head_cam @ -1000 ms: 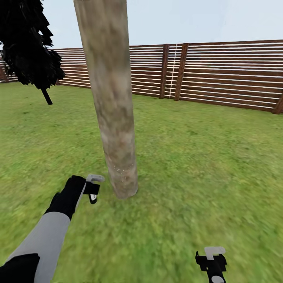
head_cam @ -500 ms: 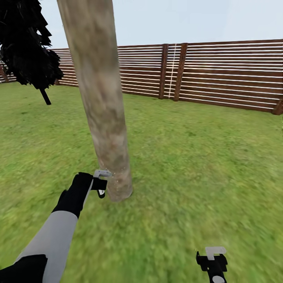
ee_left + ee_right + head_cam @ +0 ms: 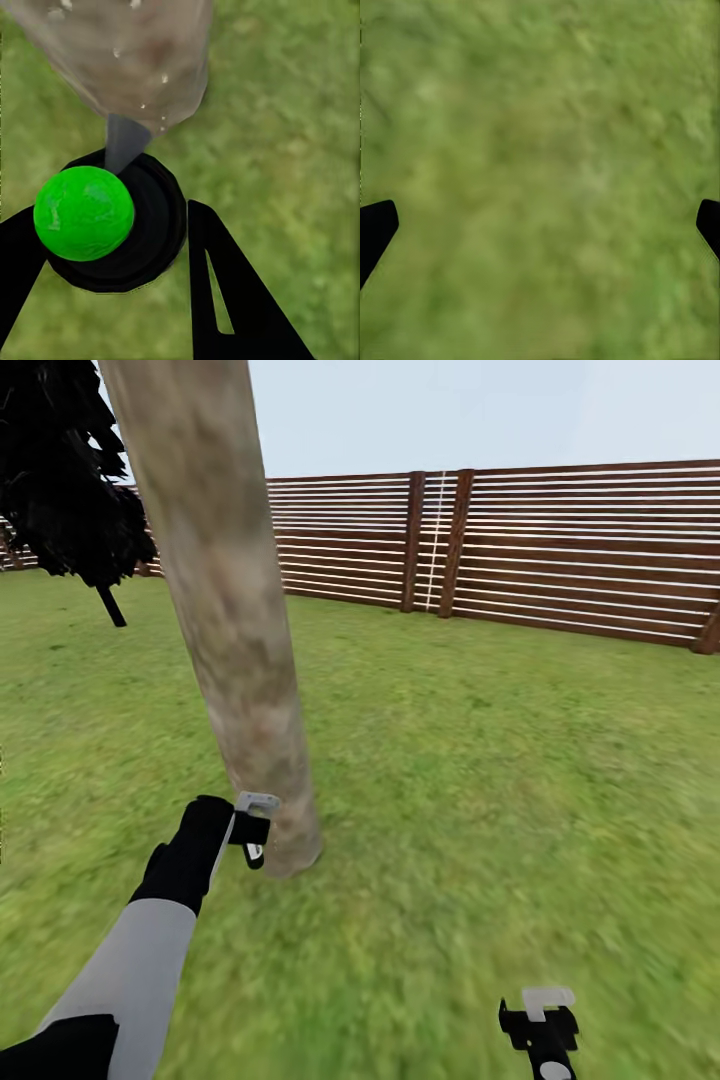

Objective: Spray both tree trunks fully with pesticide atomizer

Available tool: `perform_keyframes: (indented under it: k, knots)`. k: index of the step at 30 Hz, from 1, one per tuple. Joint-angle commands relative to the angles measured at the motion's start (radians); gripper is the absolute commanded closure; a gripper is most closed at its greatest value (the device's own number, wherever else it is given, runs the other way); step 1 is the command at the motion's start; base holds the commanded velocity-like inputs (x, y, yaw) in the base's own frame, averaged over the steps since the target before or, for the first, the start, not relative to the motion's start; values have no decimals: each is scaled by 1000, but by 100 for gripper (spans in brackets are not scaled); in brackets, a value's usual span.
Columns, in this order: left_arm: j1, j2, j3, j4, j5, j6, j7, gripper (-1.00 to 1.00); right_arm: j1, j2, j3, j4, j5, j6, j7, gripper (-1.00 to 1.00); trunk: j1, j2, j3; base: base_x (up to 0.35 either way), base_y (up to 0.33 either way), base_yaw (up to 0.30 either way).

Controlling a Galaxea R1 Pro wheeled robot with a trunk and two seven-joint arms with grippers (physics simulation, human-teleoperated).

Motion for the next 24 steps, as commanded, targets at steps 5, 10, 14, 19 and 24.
perform_keyframes:
  k: [5,10,14,19,24]
  knots:
    - [3,-6,5,2,-9,0,-10,100,-1,0,-7,2,11,-4,-3,-100,0,0,-1,308,-60,254]
    - [3,-16,3,1,-11,-1,-9,100,-1,0,-7,2,10,-4,-3,-100,0,0,-1,232,-185,274]
    - [3,-17,3,1,-11,-1,-11,100,-1,0,-7,2,10,-4,-3,-100,0,0,-1,37,-264,96]
    - [3,-17,3,0,-11,2,-10,100,-1,0,-7,2,10,-4,-3,-100,0,0,-1,-130,-255,4]
    - [3,-15,3,-1,-11,4,-10,100,-1,0,-8,2,10,-4,-3,-100,0,0,-1,-249,-200,0]
